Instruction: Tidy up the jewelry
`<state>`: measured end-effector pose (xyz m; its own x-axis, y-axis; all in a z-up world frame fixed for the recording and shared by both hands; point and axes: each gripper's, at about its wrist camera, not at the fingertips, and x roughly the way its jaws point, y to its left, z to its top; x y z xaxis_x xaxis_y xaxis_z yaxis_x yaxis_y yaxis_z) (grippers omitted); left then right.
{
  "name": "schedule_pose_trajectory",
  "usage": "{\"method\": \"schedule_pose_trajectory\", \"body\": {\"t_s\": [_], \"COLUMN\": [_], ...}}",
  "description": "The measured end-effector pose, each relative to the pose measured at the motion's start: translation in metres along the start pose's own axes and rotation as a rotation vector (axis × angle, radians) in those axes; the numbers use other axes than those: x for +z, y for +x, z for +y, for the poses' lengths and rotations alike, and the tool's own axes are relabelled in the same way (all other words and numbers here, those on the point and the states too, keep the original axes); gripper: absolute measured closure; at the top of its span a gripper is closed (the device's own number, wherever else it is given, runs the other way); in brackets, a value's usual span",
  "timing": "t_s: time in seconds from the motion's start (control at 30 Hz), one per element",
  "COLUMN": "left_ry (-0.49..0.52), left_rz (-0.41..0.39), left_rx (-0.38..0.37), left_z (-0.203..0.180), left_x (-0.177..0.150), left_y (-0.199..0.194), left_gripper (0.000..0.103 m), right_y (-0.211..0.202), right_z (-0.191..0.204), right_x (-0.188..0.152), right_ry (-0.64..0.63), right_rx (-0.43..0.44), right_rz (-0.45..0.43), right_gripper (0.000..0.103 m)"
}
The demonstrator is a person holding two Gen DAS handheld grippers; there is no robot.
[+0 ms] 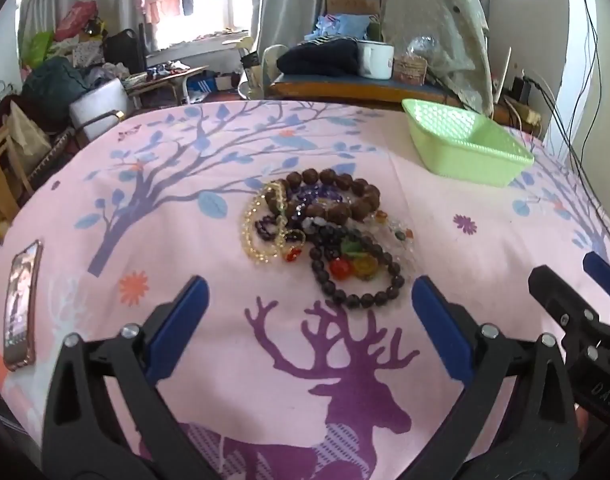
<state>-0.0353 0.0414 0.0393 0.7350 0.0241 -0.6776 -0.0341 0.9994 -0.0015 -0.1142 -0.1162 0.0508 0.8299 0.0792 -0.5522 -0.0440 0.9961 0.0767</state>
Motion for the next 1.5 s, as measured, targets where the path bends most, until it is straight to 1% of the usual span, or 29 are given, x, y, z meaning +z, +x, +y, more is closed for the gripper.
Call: {"method": "schedule_pose_trajectory", "body": {"t_s": [0.13,0.3,0.4,0.47,0.57,0.67,0.77,0.9,1.13,1.37,1.5], "left_ry": [-0.026,-0.051,-0.075,-0.088,-0.114,-0.131,-0.12,-0.095,-0.084,-0.073,-0.064], "left_rz": [-0.007,-0.021,-0.031,-0.044,-0.061,-0.057,-0.059,-0.064,-0.068,-0.053,-0.057], "left_rx": [-0.013,-0.015,-0.011,-0.004,-0.007,-0.03,-0.035,-0.064,-0.061,-0.029,-0.035], "left_z": [0.005,0.01,0.014,0.016,0.022,0.023,0.021,0.015,0.013,0.013,0.012], "left_x": [-0.002,-0.004,-0.007,-0.009,-0.014,-0.016,-0.015,-0.016,-0.015,-0.014,-0.014], "left_y": [0.0,-0.003,-0.007,-0.012,-0.017,-0.018,-0.017,-0.019,-0.02,-0.019,-0.02], "left_gripper": [0.005,0.005,0.005,0.005,0.005,0.005,0.005,0.005,0.005,0.005,0.005], "right_y": [0.0,0.002,0.002,-0.002,-0.009,-0.011,-0.011,-0.007,-0.011,-0.008,-0.007], "right_z": [-0.007,-0.008,-0.009,-0.012,-0.013,-0.015,-0.016,-0.015,-0.014,-0.018,-0.018], "right_x": [-0.005,-0.014,-0.015,-0.018,-0.016,-0.012,-0.012,-0.013,-0.012,-0.013,-0.014], "right_ry": [0.014,0.04,0.051,0.07,0.073,0.072,0.072,0.072,0.073,0.088,0.087], "right_rx": [0.022,0.073,0.115,0.164,0.167,0.161,0.155,0.146,0.14,0.139,0.141], "right_rz": [0.008,0.035,0.047,0.027,0.003,-0.006,-0.006,0.002,-0.011,0.001,0.0], "right_gripper": [0.026,0.026,0.026,0.026,0.026,0.026,0.026,0.026,0.026,0.026,0.026]}}
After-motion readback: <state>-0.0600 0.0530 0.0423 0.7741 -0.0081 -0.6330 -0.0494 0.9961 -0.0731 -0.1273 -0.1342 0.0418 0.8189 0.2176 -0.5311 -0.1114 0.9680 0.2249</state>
